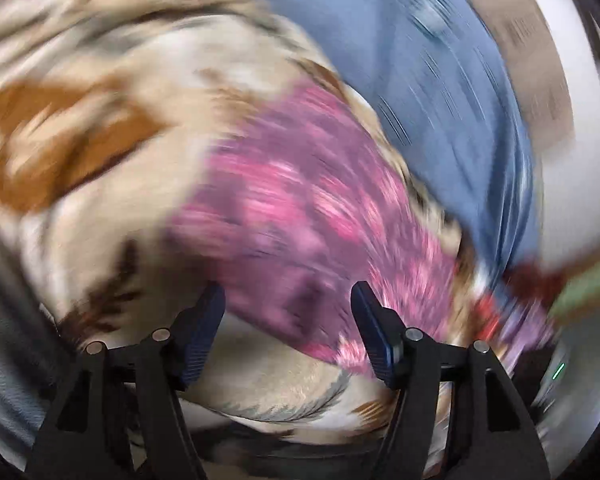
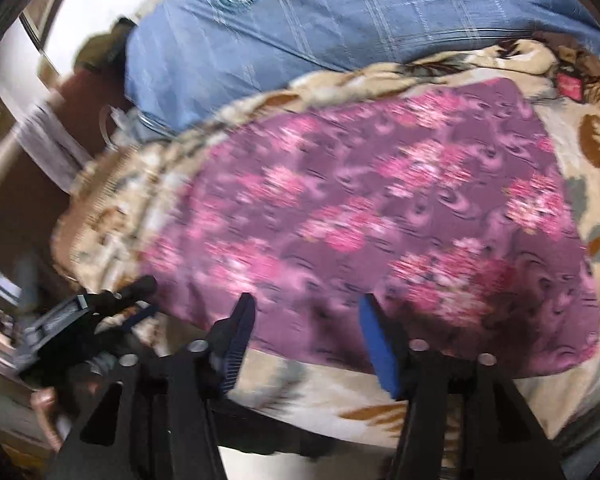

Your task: Fold small clothes

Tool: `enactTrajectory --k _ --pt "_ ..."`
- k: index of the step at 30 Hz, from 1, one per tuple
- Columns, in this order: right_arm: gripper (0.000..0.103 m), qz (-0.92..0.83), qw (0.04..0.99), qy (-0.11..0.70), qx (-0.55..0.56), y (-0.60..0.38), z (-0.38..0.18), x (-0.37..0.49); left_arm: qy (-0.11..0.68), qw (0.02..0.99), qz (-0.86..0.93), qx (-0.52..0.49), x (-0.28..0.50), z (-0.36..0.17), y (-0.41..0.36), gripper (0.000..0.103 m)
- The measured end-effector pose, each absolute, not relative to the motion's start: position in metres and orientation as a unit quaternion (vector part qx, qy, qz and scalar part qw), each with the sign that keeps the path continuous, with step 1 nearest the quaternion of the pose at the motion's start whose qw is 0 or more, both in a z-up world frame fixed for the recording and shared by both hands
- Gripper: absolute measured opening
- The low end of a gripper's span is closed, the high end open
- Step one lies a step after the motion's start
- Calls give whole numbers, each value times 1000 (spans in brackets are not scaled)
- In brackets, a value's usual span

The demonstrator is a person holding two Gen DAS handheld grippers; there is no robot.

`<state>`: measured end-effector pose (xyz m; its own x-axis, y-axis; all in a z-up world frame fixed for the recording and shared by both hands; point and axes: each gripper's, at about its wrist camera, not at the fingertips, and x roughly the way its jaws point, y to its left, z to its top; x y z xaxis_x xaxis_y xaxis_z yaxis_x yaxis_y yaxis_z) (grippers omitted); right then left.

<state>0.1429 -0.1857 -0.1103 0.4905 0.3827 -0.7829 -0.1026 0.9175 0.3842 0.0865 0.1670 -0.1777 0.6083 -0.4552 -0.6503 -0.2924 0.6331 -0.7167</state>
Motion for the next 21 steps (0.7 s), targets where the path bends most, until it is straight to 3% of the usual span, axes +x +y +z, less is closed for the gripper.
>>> enactTrajectory --k 8,13,19,20,21 --pt "66 203 824 485 213 -150 -104 177 452 759 -38 -467 100 -202 172 69" --pt "66 213 825 479 213 -133 -91 196 432 768 -42 -472 124 -199 170 65" --pt "66 252 798 511 197 -104 -83 228 417 759 -33 -499 119 -210 177 35" --pt "66 258 791 522 187 -96 -83 233 414 764 -29 -495 119 -208 178 20" --pt "66 262 786 532 175 -87 -83 240 407 774 -29 -484 118 -202 177 11"
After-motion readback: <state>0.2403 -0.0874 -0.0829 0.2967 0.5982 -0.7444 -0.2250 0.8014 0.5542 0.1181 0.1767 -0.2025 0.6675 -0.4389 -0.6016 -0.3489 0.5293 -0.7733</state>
